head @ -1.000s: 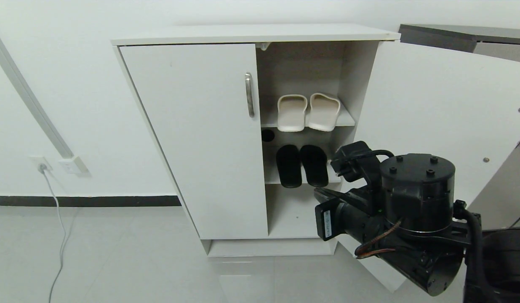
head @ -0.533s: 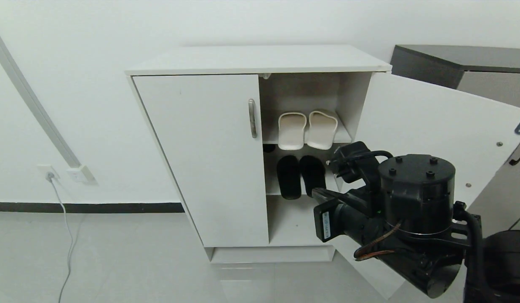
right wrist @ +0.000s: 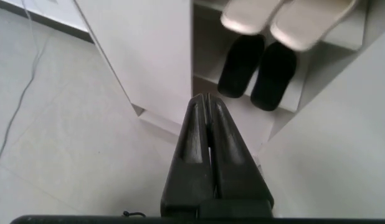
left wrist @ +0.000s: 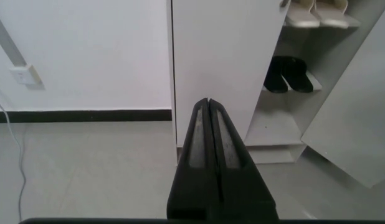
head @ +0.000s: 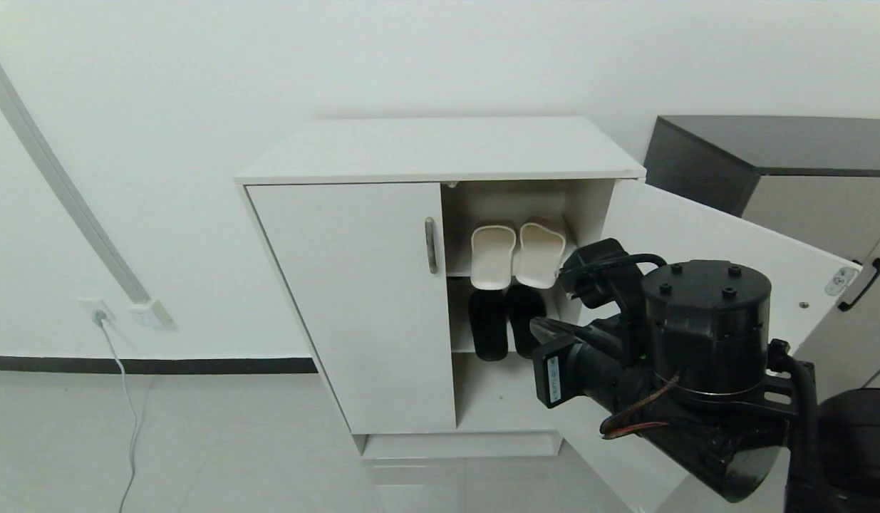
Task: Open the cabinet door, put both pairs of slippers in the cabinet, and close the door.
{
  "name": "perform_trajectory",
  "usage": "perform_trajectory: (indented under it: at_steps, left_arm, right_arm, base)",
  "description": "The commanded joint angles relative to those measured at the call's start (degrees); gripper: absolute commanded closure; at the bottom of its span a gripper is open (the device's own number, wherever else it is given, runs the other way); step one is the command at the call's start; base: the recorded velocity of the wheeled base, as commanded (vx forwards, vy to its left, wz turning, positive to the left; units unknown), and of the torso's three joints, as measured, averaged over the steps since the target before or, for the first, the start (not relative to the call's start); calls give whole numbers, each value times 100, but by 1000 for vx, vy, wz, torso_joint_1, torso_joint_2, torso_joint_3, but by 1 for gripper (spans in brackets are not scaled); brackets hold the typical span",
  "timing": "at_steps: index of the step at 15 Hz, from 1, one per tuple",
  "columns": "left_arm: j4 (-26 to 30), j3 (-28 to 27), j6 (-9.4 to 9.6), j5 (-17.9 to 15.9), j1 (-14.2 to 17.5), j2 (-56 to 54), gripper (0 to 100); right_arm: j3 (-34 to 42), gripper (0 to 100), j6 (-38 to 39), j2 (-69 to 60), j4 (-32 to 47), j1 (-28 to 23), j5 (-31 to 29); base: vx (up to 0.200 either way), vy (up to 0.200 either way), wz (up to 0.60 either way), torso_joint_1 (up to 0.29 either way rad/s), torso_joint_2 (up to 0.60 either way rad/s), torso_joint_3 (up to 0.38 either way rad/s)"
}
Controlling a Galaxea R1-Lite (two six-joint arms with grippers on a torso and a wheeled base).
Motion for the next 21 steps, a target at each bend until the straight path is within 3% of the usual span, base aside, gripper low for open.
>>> perform_trajectory:
  at_steps: [1, 21]
  left_arm:
    - [0, 1, -1, 2, 7, 4, 100]
    - [0, 1, -1, 2, -1, 4, 100]
  right_arm:
    - [0, 100, 2, 5, -2, -4, 15]
    - [70, 100, -33, 14, -11, -4, 32]
  base:
    - [0, 0, 0, 159, -481, -315]
    - [0, 0, 0, 215, -519, -307]
